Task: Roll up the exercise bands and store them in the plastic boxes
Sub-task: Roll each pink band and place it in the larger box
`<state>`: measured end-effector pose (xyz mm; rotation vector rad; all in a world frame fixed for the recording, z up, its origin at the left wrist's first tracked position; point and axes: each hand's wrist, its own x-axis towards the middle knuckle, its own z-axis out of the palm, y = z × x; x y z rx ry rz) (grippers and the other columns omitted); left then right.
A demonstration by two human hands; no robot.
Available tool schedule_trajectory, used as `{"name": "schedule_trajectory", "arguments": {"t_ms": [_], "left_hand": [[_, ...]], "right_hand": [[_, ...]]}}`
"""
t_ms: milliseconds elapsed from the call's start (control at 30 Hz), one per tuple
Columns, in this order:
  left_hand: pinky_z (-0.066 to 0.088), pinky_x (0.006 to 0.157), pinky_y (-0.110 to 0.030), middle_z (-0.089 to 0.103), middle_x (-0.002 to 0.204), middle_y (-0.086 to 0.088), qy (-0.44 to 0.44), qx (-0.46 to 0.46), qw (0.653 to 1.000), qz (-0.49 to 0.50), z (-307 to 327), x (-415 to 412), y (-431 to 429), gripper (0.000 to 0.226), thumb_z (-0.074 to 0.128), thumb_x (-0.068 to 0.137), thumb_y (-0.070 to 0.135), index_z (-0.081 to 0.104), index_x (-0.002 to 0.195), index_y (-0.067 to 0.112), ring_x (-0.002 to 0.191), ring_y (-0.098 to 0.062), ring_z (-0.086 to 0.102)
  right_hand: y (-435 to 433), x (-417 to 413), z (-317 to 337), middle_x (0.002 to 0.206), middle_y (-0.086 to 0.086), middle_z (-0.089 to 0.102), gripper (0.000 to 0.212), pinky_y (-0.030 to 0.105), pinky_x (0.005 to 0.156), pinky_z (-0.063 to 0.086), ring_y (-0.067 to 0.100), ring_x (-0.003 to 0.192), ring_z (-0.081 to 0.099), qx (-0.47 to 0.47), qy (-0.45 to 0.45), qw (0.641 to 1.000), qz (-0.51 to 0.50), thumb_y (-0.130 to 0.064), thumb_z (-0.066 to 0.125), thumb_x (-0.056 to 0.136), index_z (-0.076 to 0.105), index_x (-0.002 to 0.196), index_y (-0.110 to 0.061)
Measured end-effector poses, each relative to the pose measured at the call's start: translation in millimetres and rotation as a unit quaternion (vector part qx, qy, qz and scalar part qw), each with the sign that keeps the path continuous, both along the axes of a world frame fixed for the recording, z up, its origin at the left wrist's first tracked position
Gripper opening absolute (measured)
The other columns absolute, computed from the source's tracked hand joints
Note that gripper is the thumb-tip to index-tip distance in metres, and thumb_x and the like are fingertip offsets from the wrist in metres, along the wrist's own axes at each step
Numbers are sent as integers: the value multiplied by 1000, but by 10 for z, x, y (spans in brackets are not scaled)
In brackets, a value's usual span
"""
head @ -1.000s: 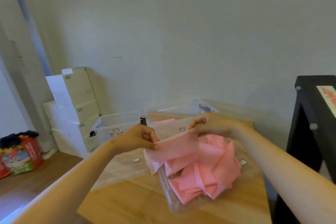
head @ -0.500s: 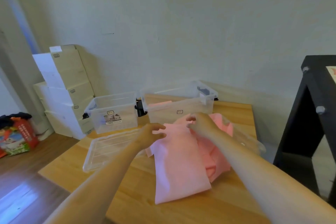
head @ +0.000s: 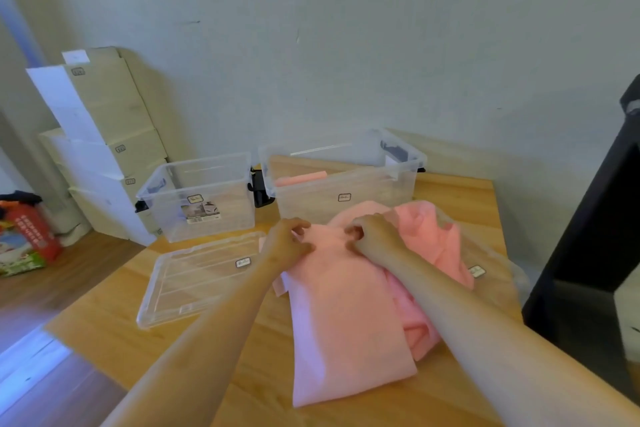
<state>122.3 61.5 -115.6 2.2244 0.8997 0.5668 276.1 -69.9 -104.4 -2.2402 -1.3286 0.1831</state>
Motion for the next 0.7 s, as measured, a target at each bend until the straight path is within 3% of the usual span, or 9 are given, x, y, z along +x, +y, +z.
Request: {"name": "schedule_trajectory", "arguments": {"t_ms": [100,167,267,367,467,600,700], "left_hand": [[38,64,-12,61,82,2,5,-4,1000,-12,59,-11,47,21,79,77,4,72,97,5,77,-14,54],[42,66,-10,62,74,8,-3,2,1000,-27,110,-45,47,10,78,78,3,72,83,9,73,-11,56],[51,77,-24,66,69,11,-47,-1,998,-49,258,-111,58,26,76,79,1,68,66,21,71,-8,60],[47,69,-16,65,63,14,-107,-4,993,-50,577,-166,26,31,73,80,-3,66,63,21,61,6,58],[41,57,-10,59,66,2,-155,-11,987,-42,1038,-214,-38,22,72,83,2,63,66,13,52,7,53],[46,67,-11,65,77,0,-210,-5,975,-65,1730,-290,-162,21,72,86,13,61,69,12,66,2,61],[43,58,-10,57,69,2,-234,2,969,-83,2268,-351,-321,23,67,90,16,55,71,14,58,1,56]], "right_hand": [[7,-9,33,113,4,62,29,34,94,38,26,113,49,-23,-56,998,-10,-27,65,83,68,112,-24],[3,-31,54,106,2,64,19,32,90,38,25,108,50,-19,-76,997,-13,-23,64,82,74,99,-25],[-4,-37,168,91,-2,68,7,36,86,42,24,96,56,72,-29,997,-27,-26,69,78,75,81,-25],[-41,-7,473,87,-1,70,12,35,81,44,19,90,57,125,36,991,-16,-27,69,83,76,81,-18],[-135,20,920,79,-1,65,21,32,74,42,15,78,55,151,74,986,4,-26,64,88,72,75,-11],[-282,-14,1607,55,-2,50,36,17,52,30,12,58,44,209,54,976,25,-18,61,90,53,56,-12],[-408,-93,2163,78,8,67,21,25,65,39,15,75,56,263,28,964,41,-16,58,90,67,75,-5]]}}
